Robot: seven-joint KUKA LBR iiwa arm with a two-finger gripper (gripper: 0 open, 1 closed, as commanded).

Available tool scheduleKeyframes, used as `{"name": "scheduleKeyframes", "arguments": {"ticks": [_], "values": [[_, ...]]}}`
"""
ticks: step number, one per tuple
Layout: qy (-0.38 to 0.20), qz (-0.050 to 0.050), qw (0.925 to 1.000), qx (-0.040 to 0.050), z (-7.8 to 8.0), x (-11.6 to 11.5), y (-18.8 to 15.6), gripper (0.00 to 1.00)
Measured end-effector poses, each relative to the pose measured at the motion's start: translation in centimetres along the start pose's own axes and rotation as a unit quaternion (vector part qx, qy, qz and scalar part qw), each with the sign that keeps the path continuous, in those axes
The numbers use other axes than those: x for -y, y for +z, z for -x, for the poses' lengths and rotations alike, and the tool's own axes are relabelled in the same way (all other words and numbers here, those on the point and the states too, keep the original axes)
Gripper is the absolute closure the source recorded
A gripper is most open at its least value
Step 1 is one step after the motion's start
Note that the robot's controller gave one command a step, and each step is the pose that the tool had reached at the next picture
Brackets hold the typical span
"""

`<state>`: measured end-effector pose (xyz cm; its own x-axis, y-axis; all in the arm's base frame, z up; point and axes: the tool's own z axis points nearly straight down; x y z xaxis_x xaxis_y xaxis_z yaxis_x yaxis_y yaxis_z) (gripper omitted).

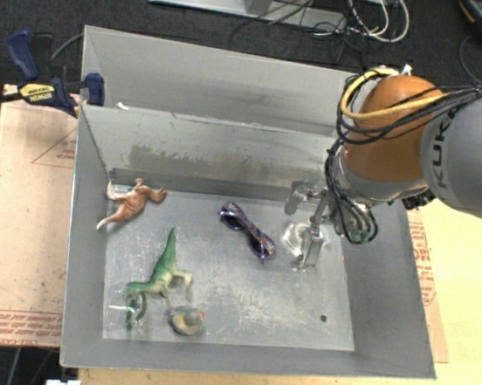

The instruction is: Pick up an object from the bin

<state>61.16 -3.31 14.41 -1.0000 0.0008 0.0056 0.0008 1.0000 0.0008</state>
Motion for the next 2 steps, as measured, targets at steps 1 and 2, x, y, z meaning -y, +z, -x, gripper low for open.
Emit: {"name": "scheduleKeyframes", "arguments": {"ticks": [1, 2], "values": [[-0.001, 0.000, 1.0000, 0.0036, 0.2, 0.0, -0.5, 0.00], [0.065, 0.002, 0.9979, 0.0006, 2.8, -7.1, 7.7, 0.00]]}}
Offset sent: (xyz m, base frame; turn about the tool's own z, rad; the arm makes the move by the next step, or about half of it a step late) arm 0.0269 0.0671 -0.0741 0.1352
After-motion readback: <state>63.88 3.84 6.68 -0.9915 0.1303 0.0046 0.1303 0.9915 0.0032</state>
